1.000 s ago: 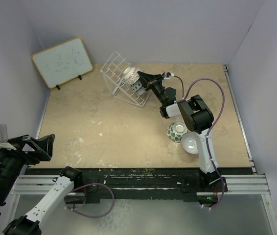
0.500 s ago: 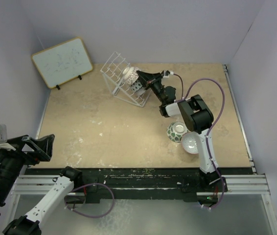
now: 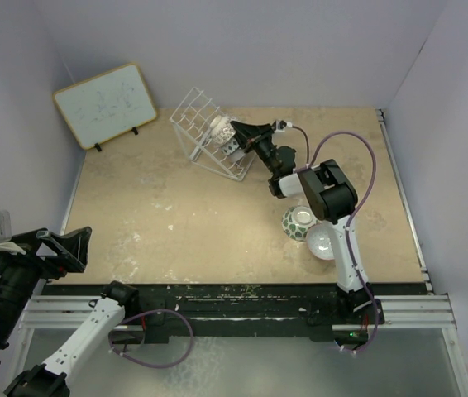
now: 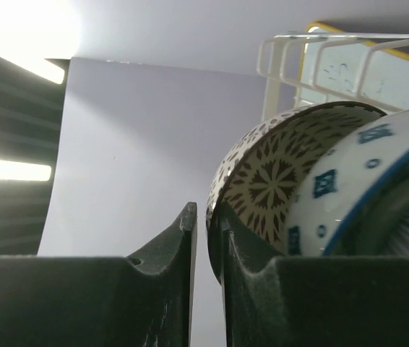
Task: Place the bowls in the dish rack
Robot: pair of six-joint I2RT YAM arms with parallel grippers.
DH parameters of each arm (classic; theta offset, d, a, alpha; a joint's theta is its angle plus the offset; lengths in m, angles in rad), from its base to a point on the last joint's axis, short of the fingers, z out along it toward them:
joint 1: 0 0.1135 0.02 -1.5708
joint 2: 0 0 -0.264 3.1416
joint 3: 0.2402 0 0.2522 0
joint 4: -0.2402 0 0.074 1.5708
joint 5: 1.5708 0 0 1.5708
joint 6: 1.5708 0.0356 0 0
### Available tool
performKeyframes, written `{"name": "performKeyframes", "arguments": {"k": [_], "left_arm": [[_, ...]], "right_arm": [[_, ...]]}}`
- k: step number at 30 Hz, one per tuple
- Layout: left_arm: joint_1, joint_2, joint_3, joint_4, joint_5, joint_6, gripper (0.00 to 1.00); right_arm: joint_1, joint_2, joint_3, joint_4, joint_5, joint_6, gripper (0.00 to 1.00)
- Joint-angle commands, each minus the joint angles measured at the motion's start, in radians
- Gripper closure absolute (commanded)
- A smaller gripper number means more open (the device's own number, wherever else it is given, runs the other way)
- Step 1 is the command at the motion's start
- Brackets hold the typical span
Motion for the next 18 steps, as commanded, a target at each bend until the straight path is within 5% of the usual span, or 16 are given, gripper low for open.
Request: {"name": "performKeyframes", "arguments": {"k": [1,8,18], "left_arm": [[-0.007,0.013,0.017,0.012,-0.018,0.007,0.01],[-0.008,0.011,0.015,0.009,-0.019,0.005,0.01],[-0.008,0.010,0.016,0.015,-0.014,-0.002,0.01]], "right_arm": [[-0.006,-0.019,0.022,0.373,0.004,0.000,0.80],[-0.004,-0.019,-0.006,0.371,0.020,-0.003,0.74],[-0.006,-0.073,-0.098,0.358,0.022,-0.002,0.47]]}}
